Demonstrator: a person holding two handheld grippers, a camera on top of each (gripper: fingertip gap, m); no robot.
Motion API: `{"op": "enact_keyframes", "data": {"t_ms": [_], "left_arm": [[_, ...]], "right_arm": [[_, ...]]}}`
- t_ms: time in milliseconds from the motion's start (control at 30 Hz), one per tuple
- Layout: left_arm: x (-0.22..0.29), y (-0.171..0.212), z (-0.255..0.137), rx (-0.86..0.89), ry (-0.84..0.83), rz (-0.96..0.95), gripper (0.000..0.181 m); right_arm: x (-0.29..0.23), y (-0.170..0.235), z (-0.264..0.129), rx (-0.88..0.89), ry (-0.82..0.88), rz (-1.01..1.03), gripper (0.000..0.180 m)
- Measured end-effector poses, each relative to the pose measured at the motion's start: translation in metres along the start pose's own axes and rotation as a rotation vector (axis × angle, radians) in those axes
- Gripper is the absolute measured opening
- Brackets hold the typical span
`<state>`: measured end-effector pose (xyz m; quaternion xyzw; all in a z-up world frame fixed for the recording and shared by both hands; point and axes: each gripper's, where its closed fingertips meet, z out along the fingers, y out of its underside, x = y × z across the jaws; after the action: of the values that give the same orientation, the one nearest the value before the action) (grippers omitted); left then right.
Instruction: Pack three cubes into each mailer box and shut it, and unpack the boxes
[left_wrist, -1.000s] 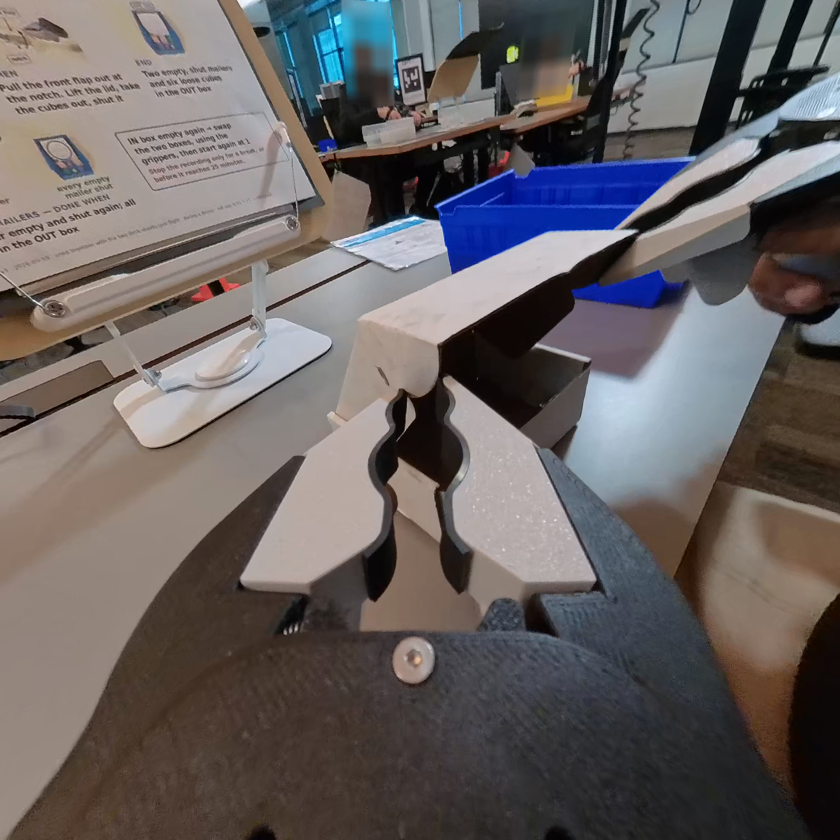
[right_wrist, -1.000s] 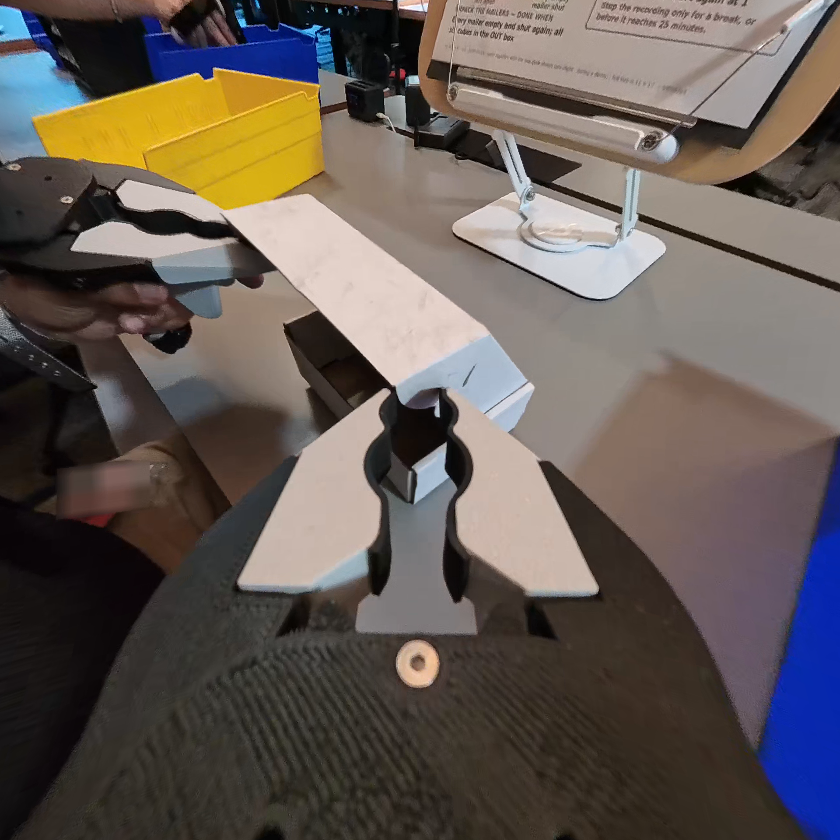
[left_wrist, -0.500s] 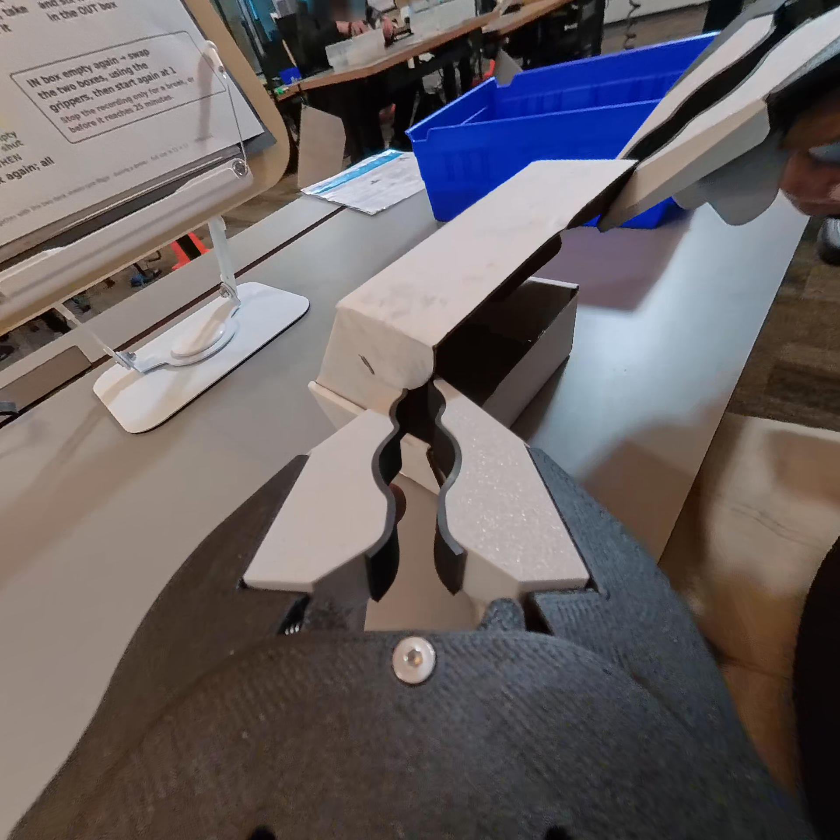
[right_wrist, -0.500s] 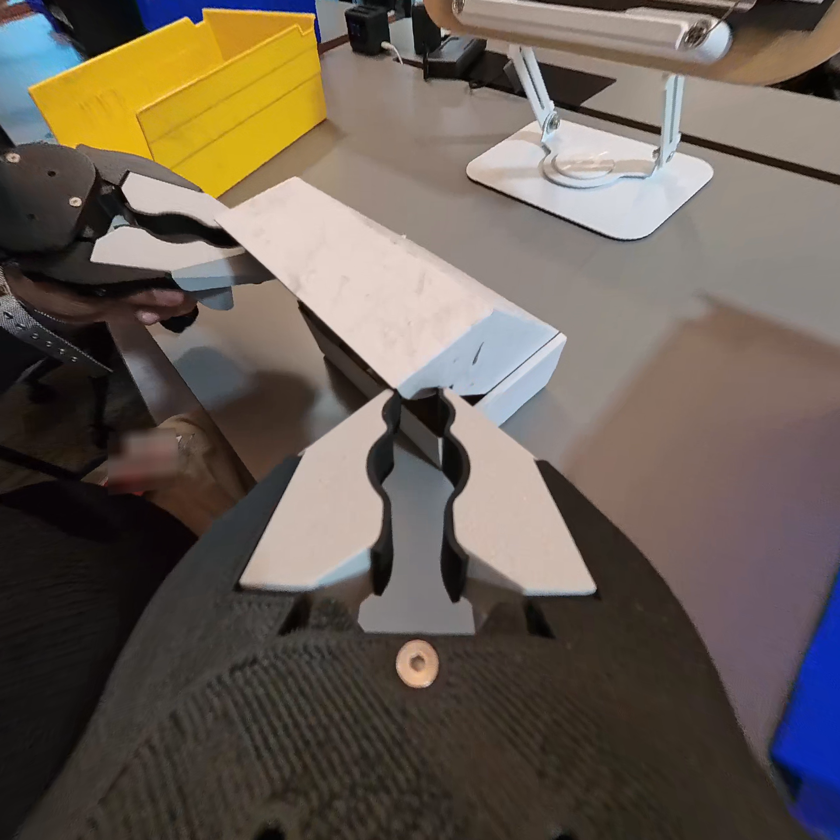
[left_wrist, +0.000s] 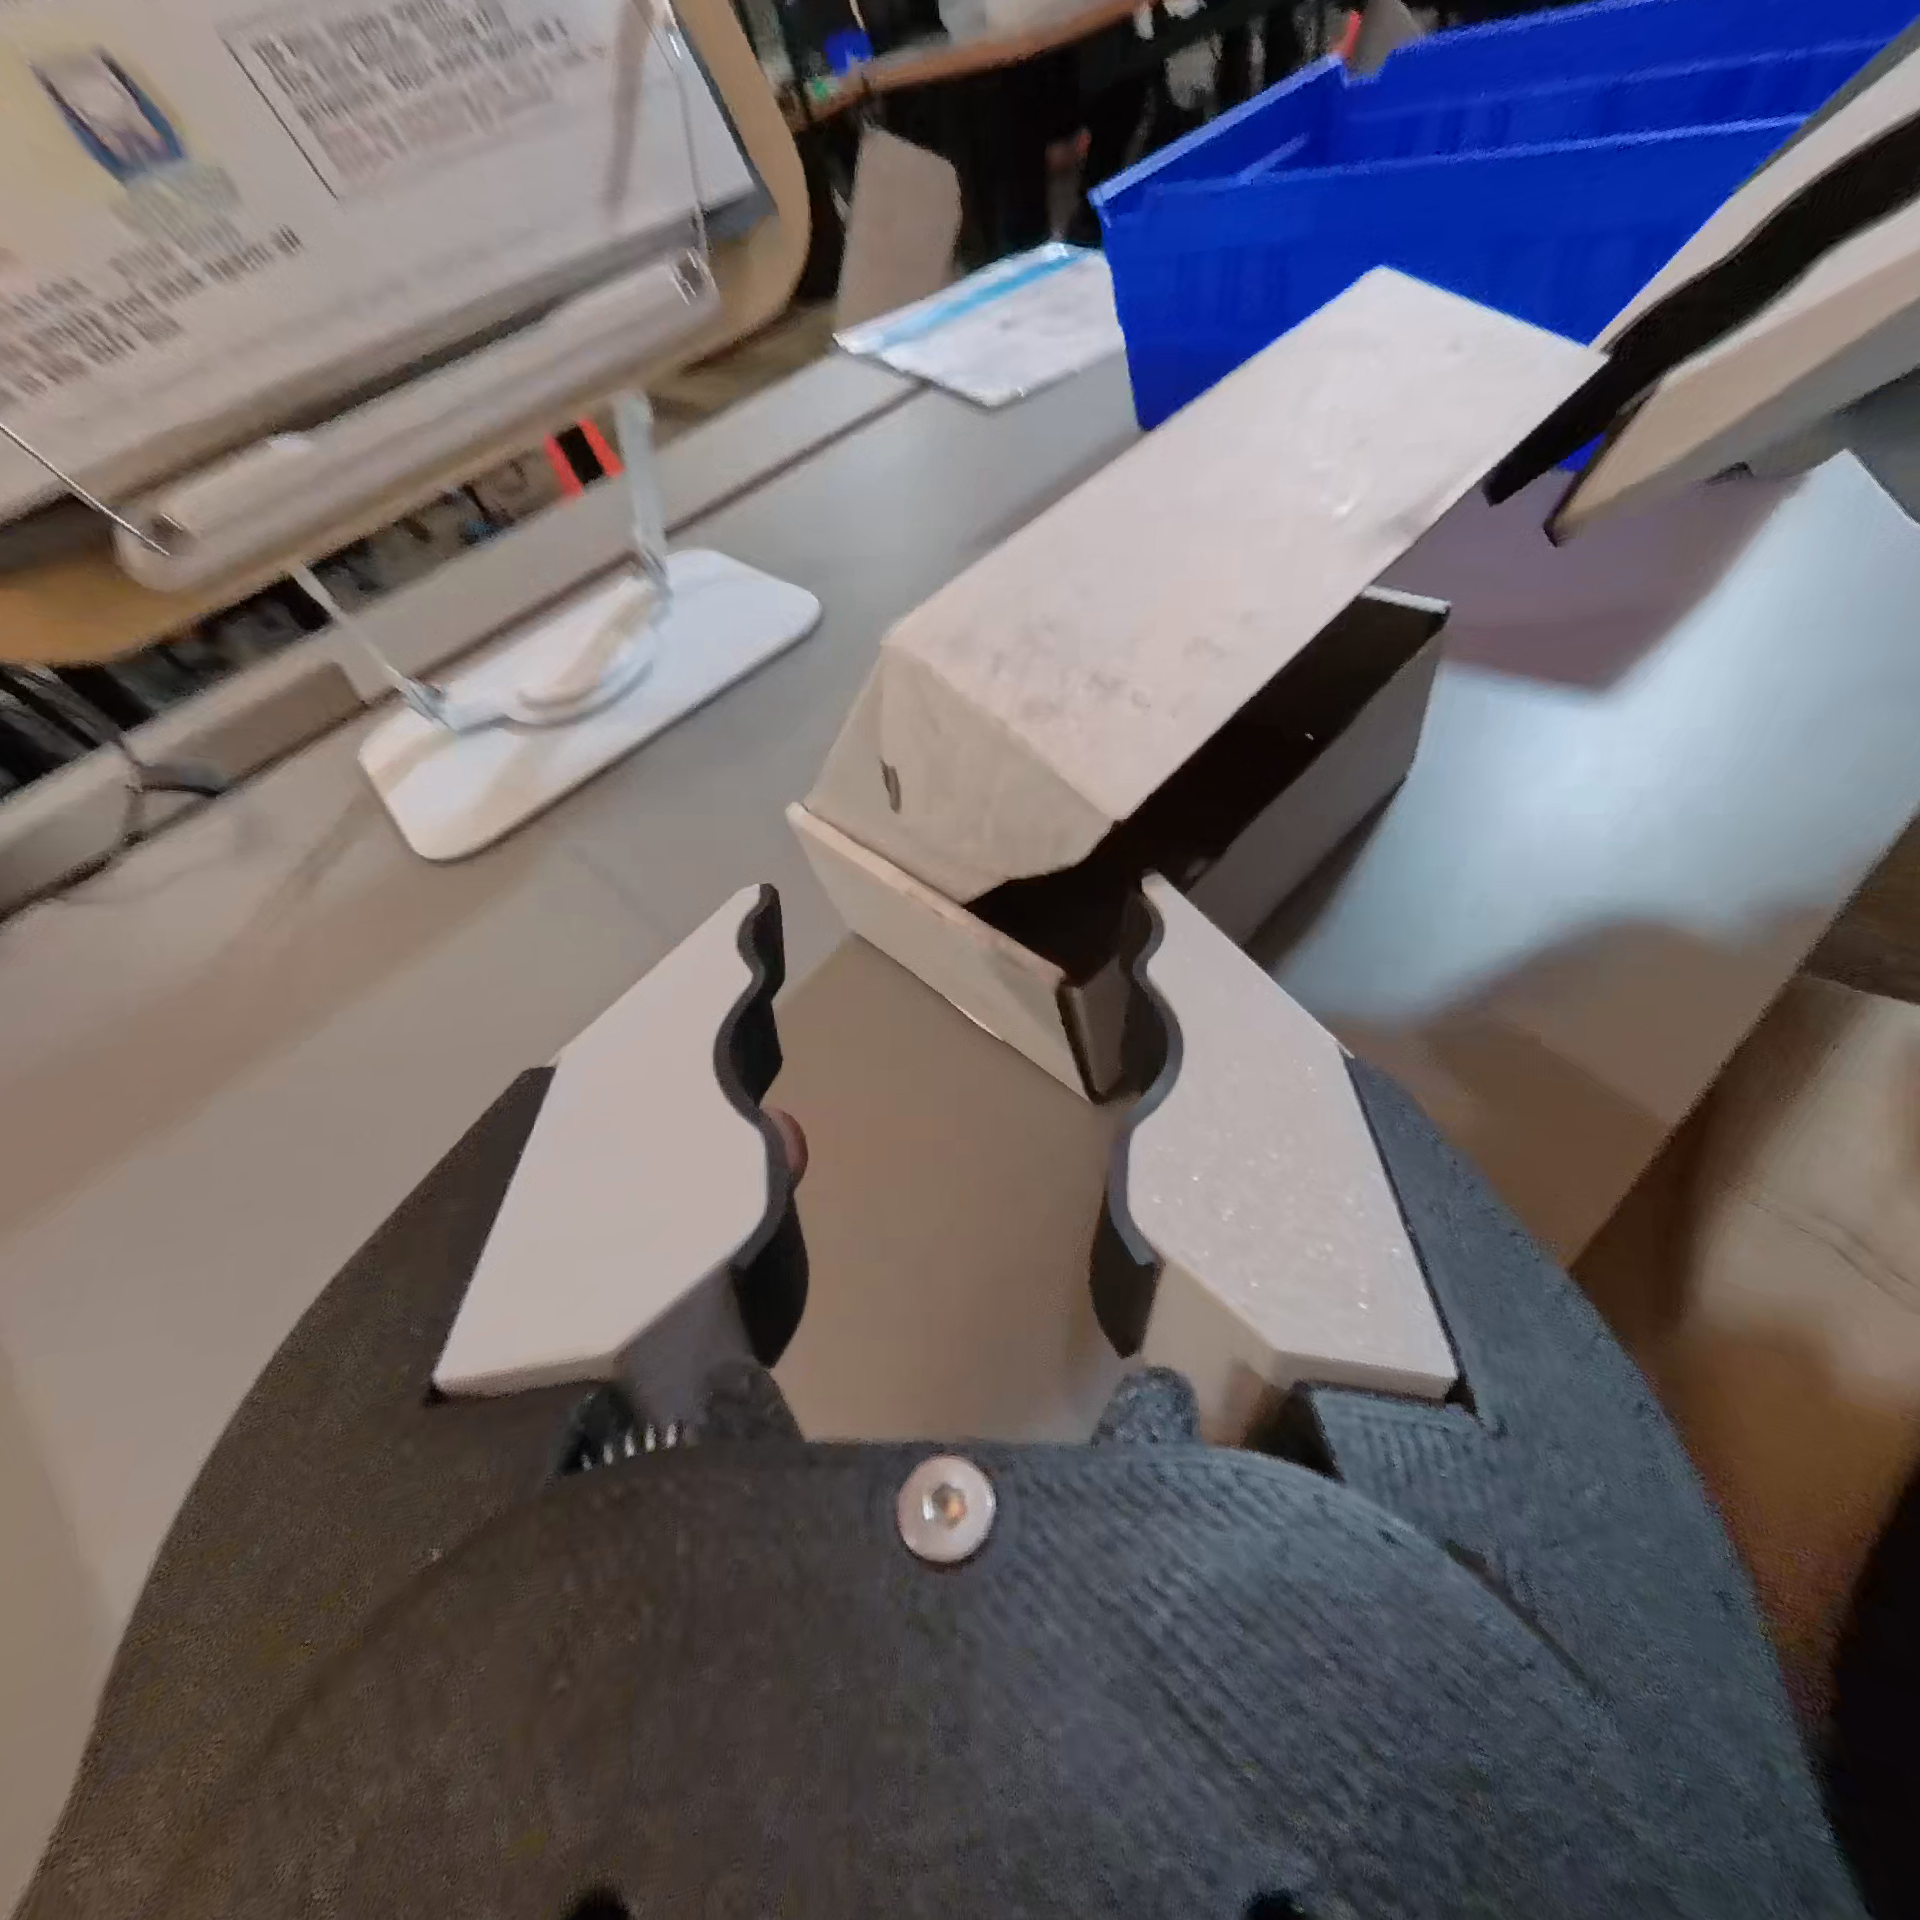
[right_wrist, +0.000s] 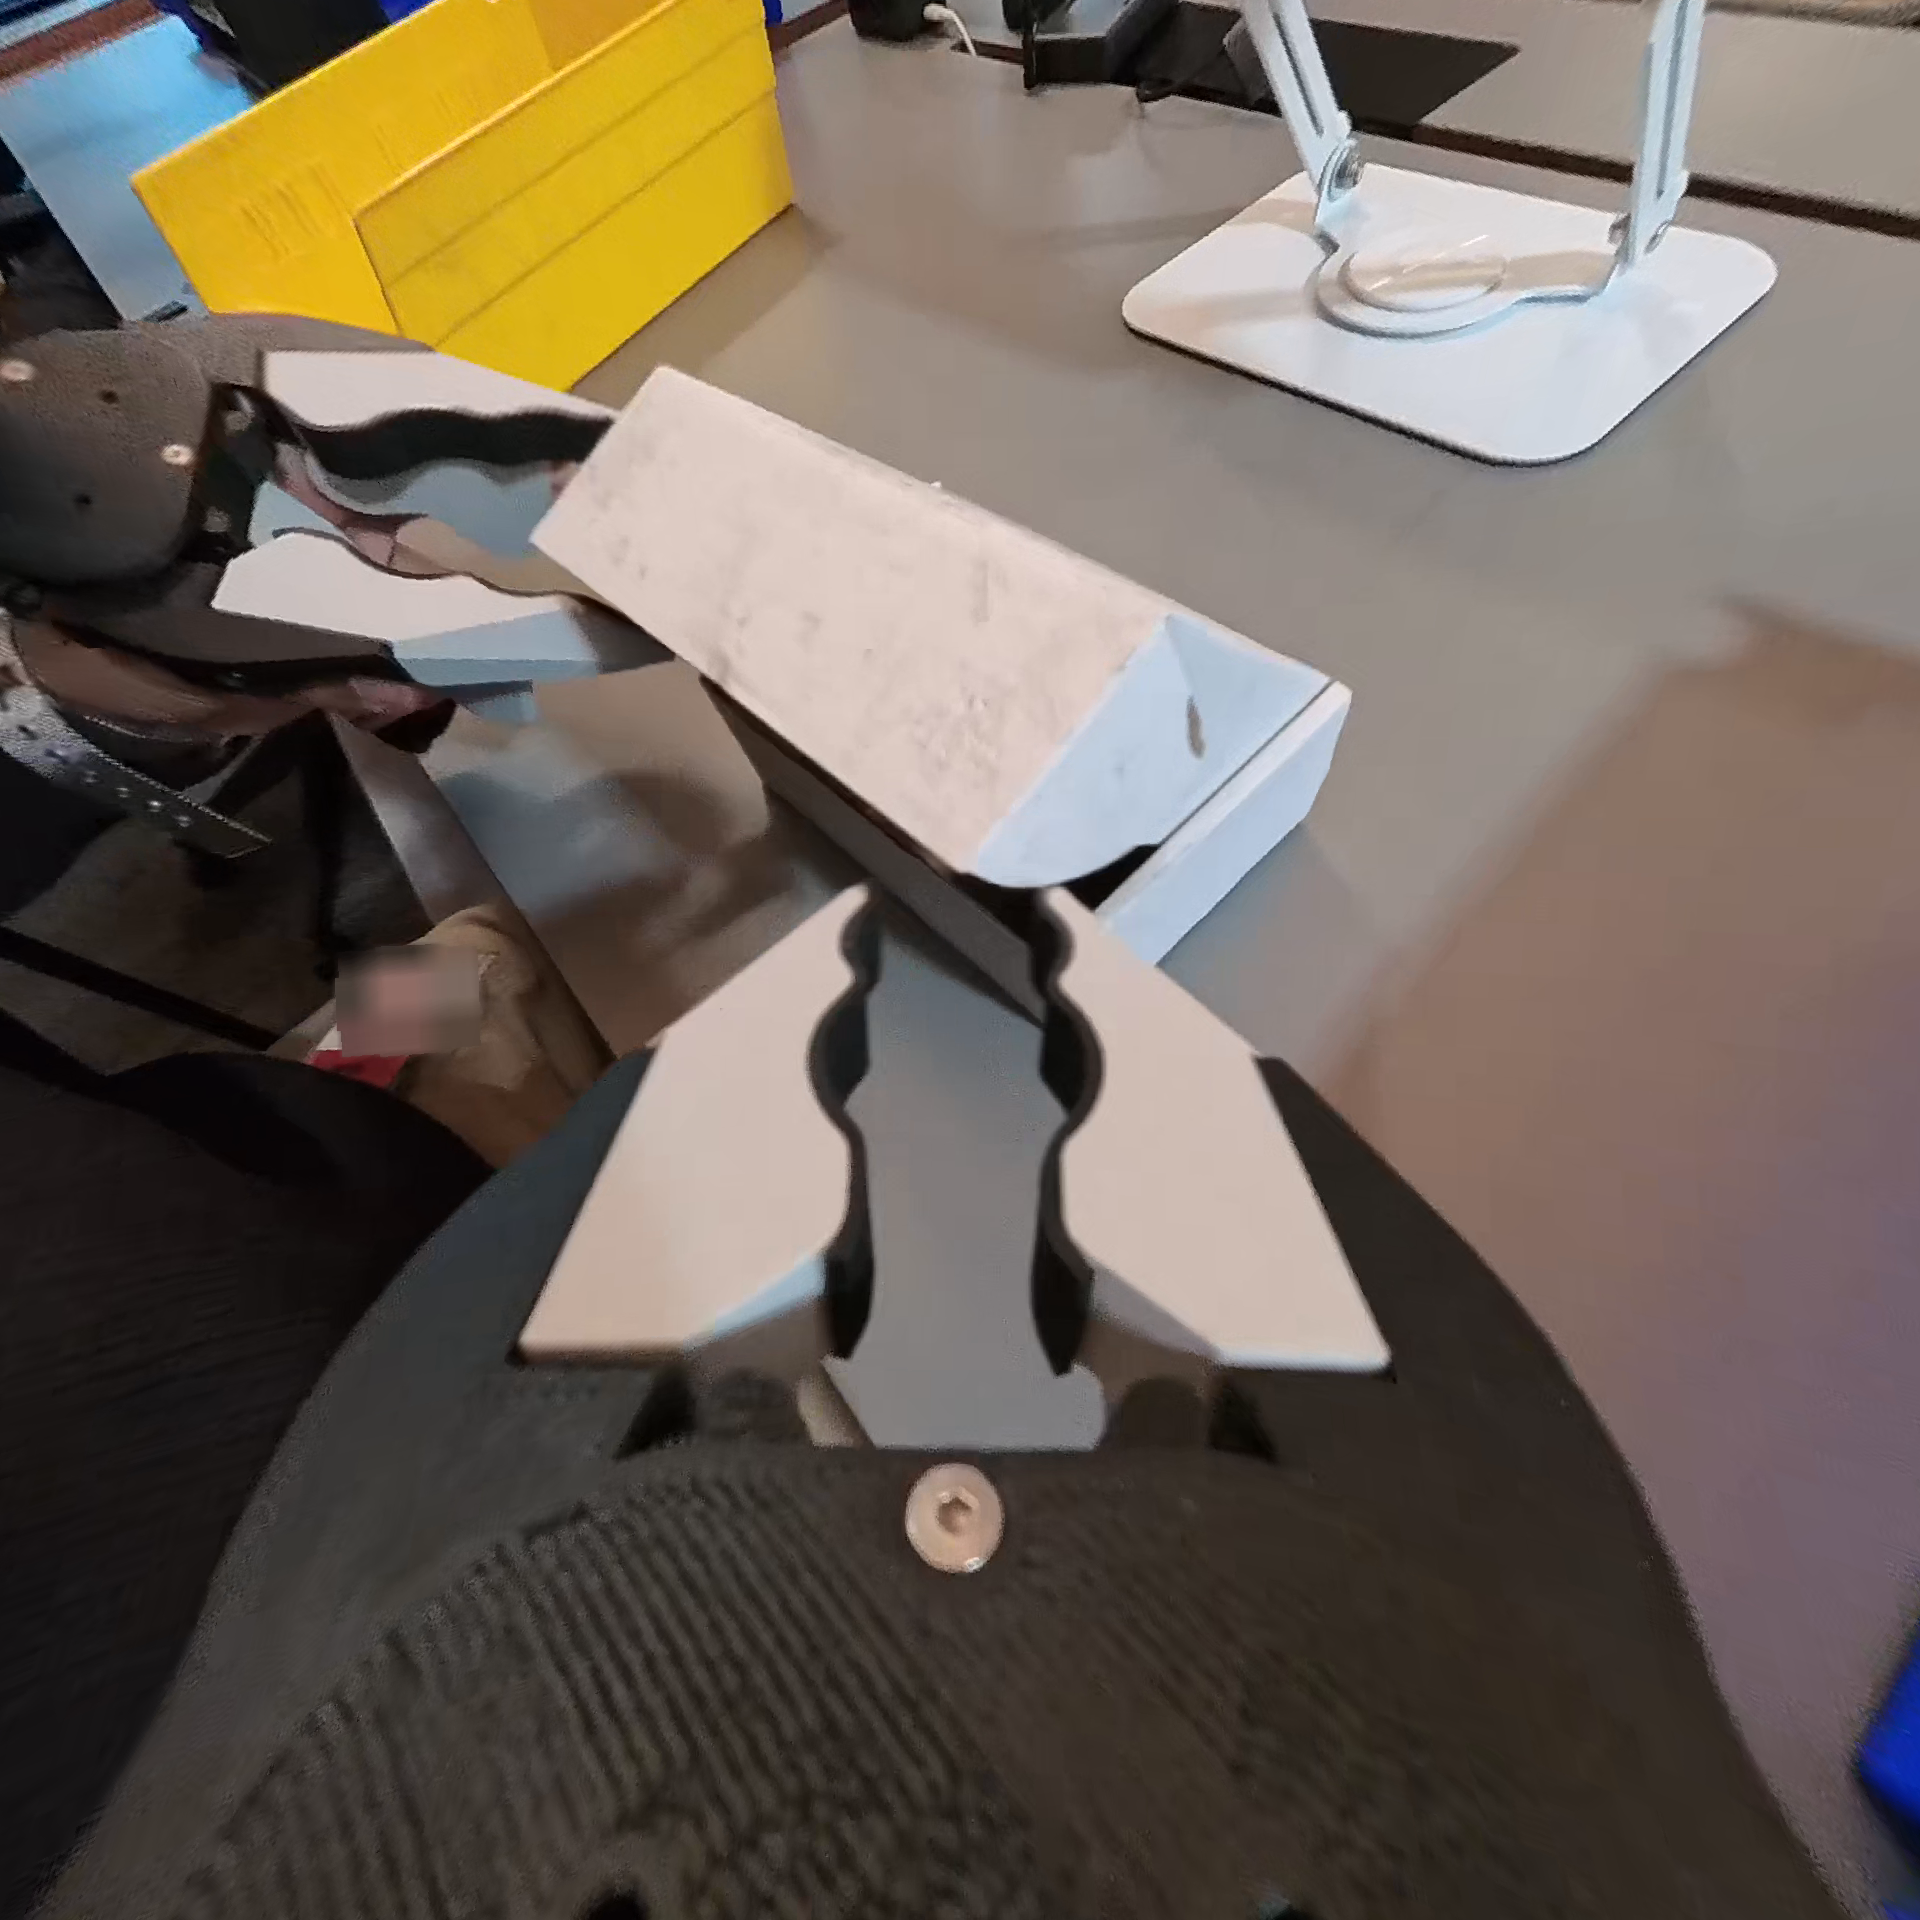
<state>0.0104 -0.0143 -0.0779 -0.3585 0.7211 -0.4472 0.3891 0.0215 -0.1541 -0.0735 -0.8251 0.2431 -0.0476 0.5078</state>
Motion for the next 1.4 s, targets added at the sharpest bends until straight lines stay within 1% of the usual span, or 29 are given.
{"op": "enact_keyframes", "data": {"t_ms": [67, 200, 267, 333, 400, 433, 533, 600, 733, 900, 1033, 1200, 1400], "left_arm": [[-0.001, -0.009, -0.001, 0.053, -0.055, 0.068, 0.059], [0.008, -0.015, 0.0, 0.099, -0.09, 0.223, 0.034], [0.01, -0.016, 0.001, 0.101, -0.098, 0.24, 0.022], [0.01, -0.017, 0.002, 0.099, -0.103, 0.225, 0.018], [0.008, -0.017, 0.002, 0.103, -0.111, 0.211, 0.017], [0.007, -0.017, 0.001, 0.103, -0.113, 0.204, 0.016], [0.008, -0.018, 0.0, 0.106, -0.101, 0.19, 0.015], [0.01, -0.019, -0.001, 0.107, -0.103, 0.201, 0.013], [0.015, -0.024, -0.003, 0.122, -0.113, 0.246, 0.011], [0.013, -0.022, -0.002, 0.096, -0.133, 0.295, 0.007], [0.012, -0.015, 0.0, 0.049, -0.125, 0.315, 0.003], [0.017, -0.002, 0.003, -0.021, -0.099, 0.364, 0.002], [0.021, 0.011, 0.006, -0.097, -0.051, 0.349, 0.001]], "right_arm": [[0.007, -0.004, -0.001, 0.024, 0.06, -0.054, 0.045], [0.022, -0.01, -0.004, 0.027, 0.263, -0.264, 0.055], [0.022, -0.016, -0.005, 0.036, 0.33, -0.357, 0.056], [0.023, -0.018, -0.005, 0.03, 0.393, -0.429, 0.058], [0.028, -0.017, -0.003, -0.002, 0.451, -0.473, 0.053], [0.031, -0.016, -0.001, -0.009, 0.467, -0.471, 0.047], [0.028, -0.011, 0.006, -0.003, 0.398, -0.391, 0.021], [0.029, -0.012, 0.004, 0.01, 0.384, -0.363, 0.01], [0.027, -0.013, 0.0, 0.002, 0.408, -0.41, 0.007], [0.025, -0.01, 0.001, -0.042, 0.441, -0.488, 0.006], [0.022, -0.006, 0.004, -0.066, 0.416, -0.48, 0.006], [0.023, 0.007, 0.009, -0.136, 0.395, -0.469, 0.006], [0.024, 0.023, 0.015, -0.209, 0.355, -0.426, 0.005]]}}
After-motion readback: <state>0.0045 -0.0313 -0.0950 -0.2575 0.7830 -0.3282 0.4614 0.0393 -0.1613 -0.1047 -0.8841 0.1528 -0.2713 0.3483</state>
